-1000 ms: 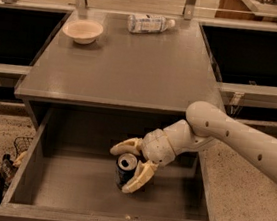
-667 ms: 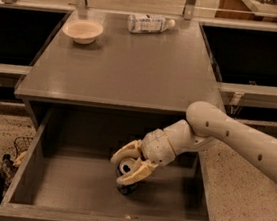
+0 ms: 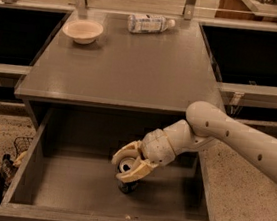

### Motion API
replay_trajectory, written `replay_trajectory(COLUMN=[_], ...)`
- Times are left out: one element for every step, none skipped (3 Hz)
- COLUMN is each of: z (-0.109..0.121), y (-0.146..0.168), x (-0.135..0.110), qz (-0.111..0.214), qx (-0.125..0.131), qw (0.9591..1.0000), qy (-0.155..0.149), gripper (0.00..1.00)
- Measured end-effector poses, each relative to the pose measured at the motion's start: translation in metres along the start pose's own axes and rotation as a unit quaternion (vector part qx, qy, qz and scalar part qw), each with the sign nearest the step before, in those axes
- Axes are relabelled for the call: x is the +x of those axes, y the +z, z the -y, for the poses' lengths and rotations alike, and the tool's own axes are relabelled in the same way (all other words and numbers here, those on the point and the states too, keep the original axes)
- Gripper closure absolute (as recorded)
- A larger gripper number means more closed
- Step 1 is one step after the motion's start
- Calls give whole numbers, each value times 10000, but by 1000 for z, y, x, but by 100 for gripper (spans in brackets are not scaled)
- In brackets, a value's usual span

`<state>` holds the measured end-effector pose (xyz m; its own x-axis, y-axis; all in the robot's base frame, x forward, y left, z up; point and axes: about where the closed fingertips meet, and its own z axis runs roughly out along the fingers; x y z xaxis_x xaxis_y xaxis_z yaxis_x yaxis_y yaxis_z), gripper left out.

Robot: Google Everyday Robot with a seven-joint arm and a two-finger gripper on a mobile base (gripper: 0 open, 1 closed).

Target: Pick pepsi can from top drawer and place on counter

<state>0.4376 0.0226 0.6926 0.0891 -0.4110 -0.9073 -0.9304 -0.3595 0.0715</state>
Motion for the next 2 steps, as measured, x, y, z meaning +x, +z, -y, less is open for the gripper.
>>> replay_trajectory(z=[0,0], y=[0,-1], x=[0,-4], qz=[0,-25], qx=[-1,-41], qw=[10000,10000], qy=[0,28], gripper=[100,100])
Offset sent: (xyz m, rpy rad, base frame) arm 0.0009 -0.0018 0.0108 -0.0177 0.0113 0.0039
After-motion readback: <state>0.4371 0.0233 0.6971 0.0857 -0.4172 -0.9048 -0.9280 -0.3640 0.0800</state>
